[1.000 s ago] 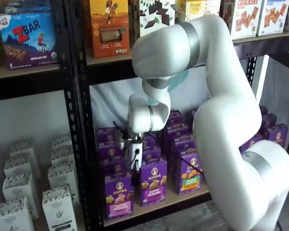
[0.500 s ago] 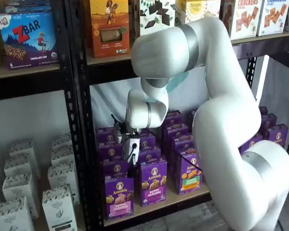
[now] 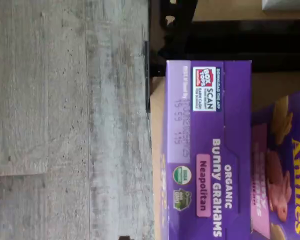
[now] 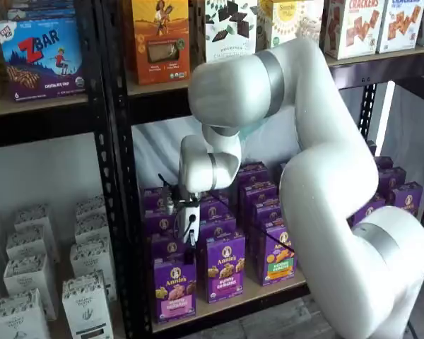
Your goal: Pick up the purple box with a pink patch in the middle, on the bottom shelf, the first box from the left
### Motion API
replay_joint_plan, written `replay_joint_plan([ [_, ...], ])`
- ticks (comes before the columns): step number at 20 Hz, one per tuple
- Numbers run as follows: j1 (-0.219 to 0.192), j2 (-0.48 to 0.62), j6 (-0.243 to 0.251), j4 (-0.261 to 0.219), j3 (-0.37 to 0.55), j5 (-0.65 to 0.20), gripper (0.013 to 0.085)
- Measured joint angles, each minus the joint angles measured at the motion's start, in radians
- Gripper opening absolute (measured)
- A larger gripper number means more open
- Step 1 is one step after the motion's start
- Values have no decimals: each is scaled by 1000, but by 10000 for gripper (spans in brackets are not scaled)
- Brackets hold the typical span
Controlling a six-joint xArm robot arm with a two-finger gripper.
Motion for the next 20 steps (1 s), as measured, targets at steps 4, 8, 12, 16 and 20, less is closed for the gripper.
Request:
replay_joint_plan([
  [4, -2, 30, 16, -21, -29, 11, 850],
  [8, -4, 57, 34, -43, -56, 26, 850],
  [12, -3, 82, 48, -58, -79, 38, 850],
  [16, 0, 106, 67, -77, -99, 47, 850],
  [20, 5, 128, 79, -86, -113, 49, 850],
])
